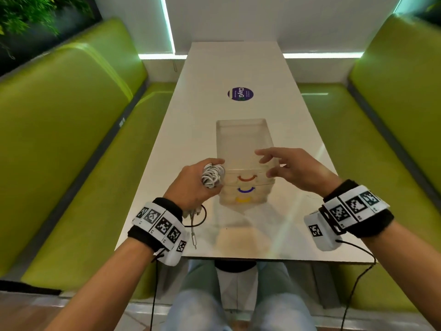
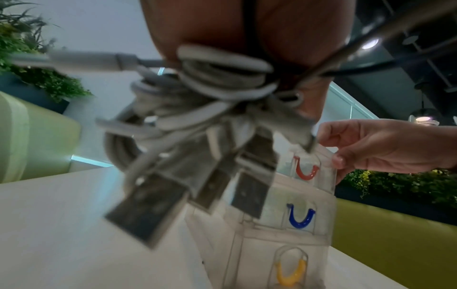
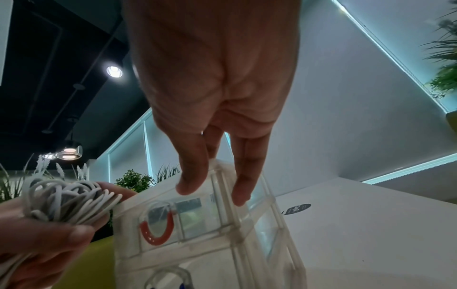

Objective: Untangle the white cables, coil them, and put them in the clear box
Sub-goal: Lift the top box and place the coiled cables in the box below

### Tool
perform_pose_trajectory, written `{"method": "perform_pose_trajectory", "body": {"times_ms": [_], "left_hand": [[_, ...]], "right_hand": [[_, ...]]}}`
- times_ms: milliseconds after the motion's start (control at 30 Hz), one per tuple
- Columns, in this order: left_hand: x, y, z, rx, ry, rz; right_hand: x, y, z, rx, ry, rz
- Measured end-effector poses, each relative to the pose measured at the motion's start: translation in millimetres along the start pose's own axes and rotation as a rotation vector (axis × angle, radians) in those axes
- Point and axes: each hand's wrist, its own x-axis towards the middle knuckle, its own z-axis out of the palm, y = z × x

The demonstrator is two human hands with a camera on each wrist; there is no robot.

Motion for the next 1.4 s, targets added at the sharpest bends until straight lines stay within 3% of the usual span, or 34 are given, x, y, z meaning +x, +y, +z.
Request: {"method": "perform_pose_trajectory", "body": {"times_ms": [133,200,300,333,367,400,467,533,700,833,1033,1200,1300,1400], "left_hand": [[2,-3,-3,-0.219,-0.006,-0.029],[2,-3,-4,-0.278,-0.006,-0.036],[4,-4,-5,-0.288,-0.029,-0.040],[5,-4,-5,-0.286,-0.033,-0.041],[6,-5,-7,-0.283,-0.034,-0.040],[6,-5,-8,-0.277,-0.035,-0.039],[8,-5,-8,-0.264,-0.040,-0.038],[8,-4,-7,-0.253,-0.043,-0.038],[9,-4,-6,-0.224,-0.028,-0.029],[10,-6,-2,-0.197,0.016,-0.001],[13,-6,6,-0.166,0.102,0.025],[13,-6,7,-0.167,0.110,0.027],[14,-5,6,-0.159,0.107,0.020],[14,-5,6,-0.151,0.112,0.017]], "right_hand": [[-5,-3,3,0.107,-0.003,0.029],[-12,-6,5,0.048,0.050,0.009],[-38,-15,20,-0.140,0.395,-0.151],[-47,-21,29,-0.160,0.449,-0.186],[-54,-25,40,-0.165,0.402,-0.160],[-57,-27,53,-0.179,0.257,-0.074],[-56,-23,80,-0.351,-0.199,0.169],[-46,-9,99,-0.482,-0.401,0.238],[-30,6,115,-0.565,-0.371,0.203],[-31,-4,110,-0.498,-0.298,0.165],[-76,-31,110,-0.495,-0.485,0.101],[-83,-33,106,-0.344,-0.272,0.069],[-77,-26,108,-0.475,-0.343,0.109],[-84,-21,109,-0.459,-0.411,0.089]]}}
